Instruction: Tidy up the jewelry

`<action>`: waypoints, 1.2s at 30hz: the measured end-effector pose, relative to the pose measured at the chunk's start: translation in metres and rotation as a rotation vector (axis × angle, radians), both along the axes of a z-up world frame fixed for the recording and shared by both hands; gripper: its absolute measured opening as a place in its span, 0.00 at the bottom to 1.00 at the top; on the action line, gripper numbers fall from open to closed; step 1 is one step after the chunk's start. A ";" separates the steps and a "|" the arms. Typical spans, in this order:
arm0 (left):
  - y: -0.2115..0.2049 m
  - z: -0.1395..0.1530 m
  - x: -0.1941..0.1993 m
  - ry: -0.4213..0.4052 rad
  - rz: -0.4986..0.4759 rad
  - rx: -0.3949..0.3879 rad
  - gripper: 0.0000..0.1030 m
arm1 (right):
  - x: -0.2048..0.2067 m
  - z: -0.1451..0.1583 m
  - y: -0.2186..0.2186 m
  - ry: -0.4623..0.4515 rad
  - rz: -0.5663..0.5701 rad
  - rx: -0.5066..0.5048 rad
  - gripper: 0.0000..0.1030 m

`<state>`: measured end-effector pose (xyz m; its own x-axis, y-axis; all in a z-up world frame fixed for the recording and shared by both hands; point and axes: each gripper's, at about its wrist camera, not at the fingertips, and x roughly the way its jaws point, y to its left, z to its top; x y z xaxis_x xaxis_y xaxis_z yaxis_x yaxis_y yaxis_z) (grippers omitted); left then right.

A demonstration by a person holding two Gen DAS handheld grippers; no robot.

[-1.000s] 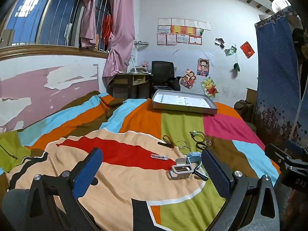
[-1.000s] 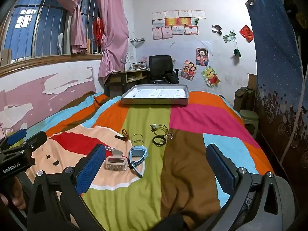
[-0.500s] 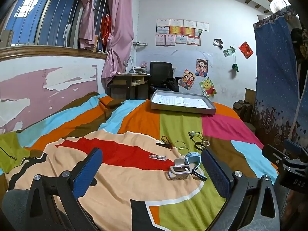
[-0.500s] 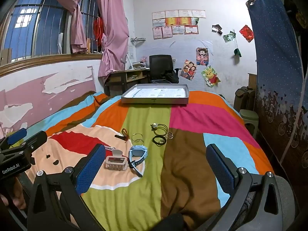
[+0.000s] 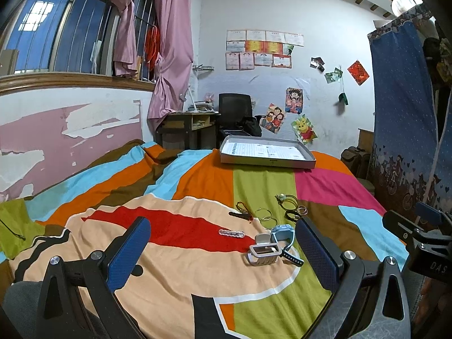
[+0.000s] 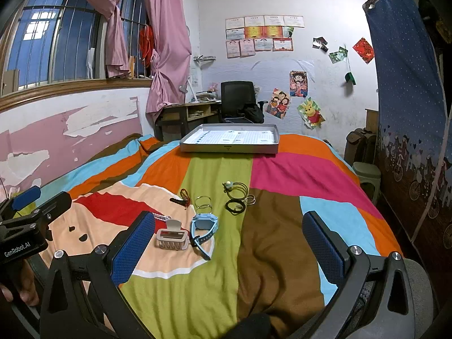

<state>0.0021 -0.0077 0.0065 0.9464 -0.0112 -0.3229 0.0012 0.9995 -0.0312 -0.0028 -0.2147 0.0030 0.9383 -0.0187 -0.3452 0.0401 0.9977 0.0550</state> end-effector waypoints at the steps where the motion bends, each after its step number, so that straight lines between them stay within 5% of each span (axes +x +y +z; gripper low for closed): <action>1: 0.000 -0.001 -0.001 -0.001 -0.003 0.000 1.00 | 0.000 0.000 0.000 0.000 -0.001 0.000 0.99; 36: 0.002 0.012 -0.010 -0.010 -0.005 -0.005 1.00 | -0.001 0.000 0.001 -0.001 -0.001 -0.001 0.99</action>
<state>-0.0078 -0.0056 0.0183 0.9495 -0.0176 -0.3131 0.0065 0.9993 -0.0364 -0.0034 -0.2134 0.0034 0.9386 -0.0201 -0.3444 0.0411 0.9977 0.0536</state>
